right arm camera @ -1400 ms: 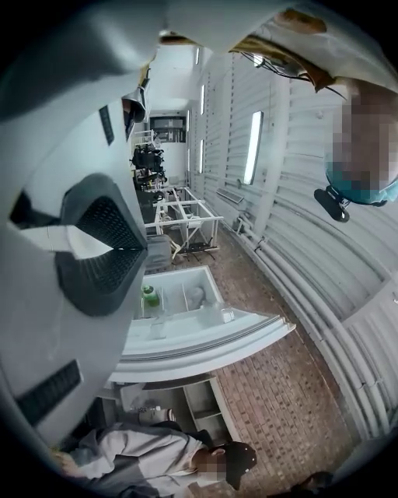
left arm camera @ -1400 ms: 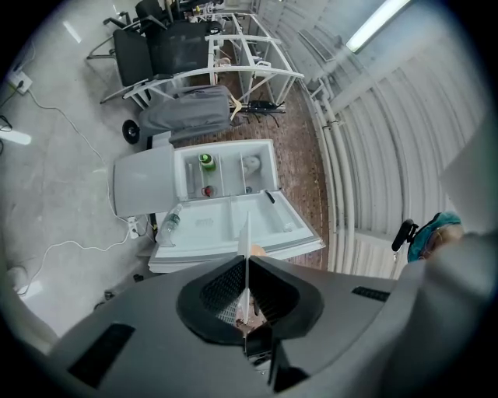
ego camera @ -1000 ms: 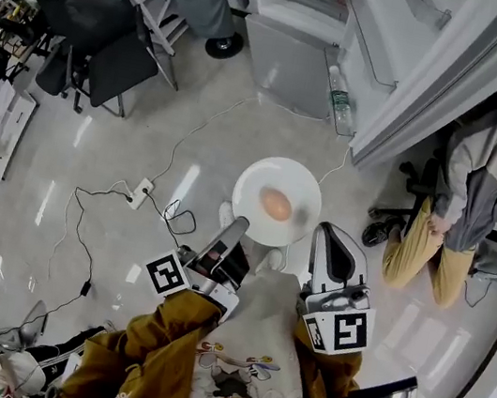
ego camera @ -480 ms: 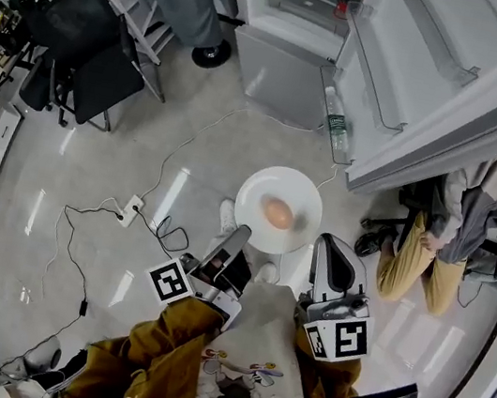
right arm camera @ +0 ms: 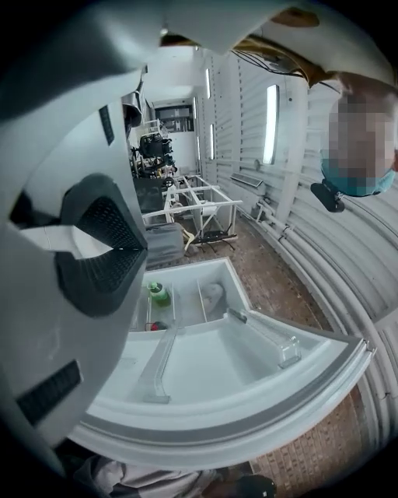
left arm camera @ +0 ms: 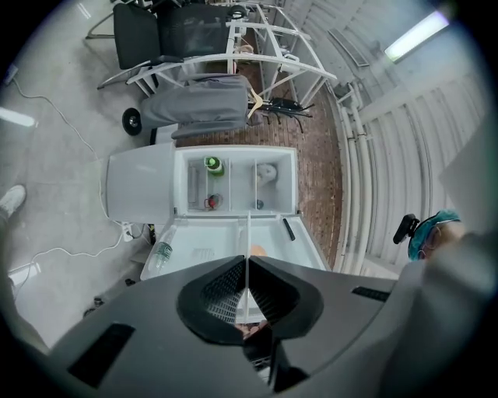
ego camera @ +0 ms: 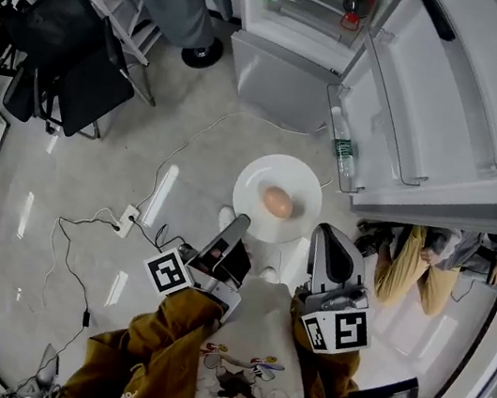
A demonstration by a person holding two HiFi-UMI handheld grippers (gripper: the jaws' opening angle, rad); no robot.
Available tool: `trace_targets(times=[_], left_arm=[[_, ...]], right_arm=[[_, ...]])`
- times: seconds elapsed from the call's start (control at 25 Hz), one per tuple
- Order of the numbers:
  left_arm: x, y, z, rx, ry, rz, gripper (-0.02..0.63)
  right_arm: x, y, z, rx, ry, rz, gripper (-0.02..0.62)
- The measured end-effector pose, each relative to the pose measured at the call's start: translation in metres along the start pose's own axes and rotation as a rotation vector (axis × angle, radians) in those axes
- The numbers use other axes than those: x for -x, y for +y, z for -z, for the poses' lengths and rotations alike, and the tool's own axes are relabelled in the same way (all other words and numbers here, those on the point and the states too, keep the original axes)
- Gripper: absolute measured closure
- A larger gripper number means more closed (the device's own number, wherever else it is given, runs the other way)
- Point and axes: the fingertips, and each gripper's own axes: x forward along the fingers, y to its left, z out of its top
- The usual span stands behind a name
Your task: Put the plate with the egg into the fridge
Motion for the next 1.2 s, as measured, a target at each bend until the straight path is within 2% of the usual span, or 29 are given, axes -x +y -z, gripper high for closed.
trace_targets(times=[0.4, 0.6, 0.76, 0.96, 1.2], left_arm=[[-0.029, -0.015, -0.104, -0.027, 0.041, 0.025, 0.588], [-0.039, -0.004, -0.147, 0.042, 0.035, 0.030, 0.588], [-0.045, -0.010, -0.177, 0.026, 0.038, 0.047, 0.588], [-0.048, -0.012, -0.194, 0.045, 0.037, 0.050, 0.588], [-0.063, -0.001, -0.199, 0.052, 0.036, 0.028, 0.588]], right_arm=[[-0.101, 0.020, -0.023, -0.010, -0.032, 0.032, 0.589], [-0.148, 0.029, -0.022, -0.020, -0.019, 0.025, 0.589], [-0.178, 0.036, -0.033, 0.006, -0.026, 0.027, 0.589], [-0.198, 0.049, -0.026, -0.004, 0.002, 0.008, 0.589], [-0.208, 0.030, -0.024, -0.016, -0.001, 0.015, 0.589]])
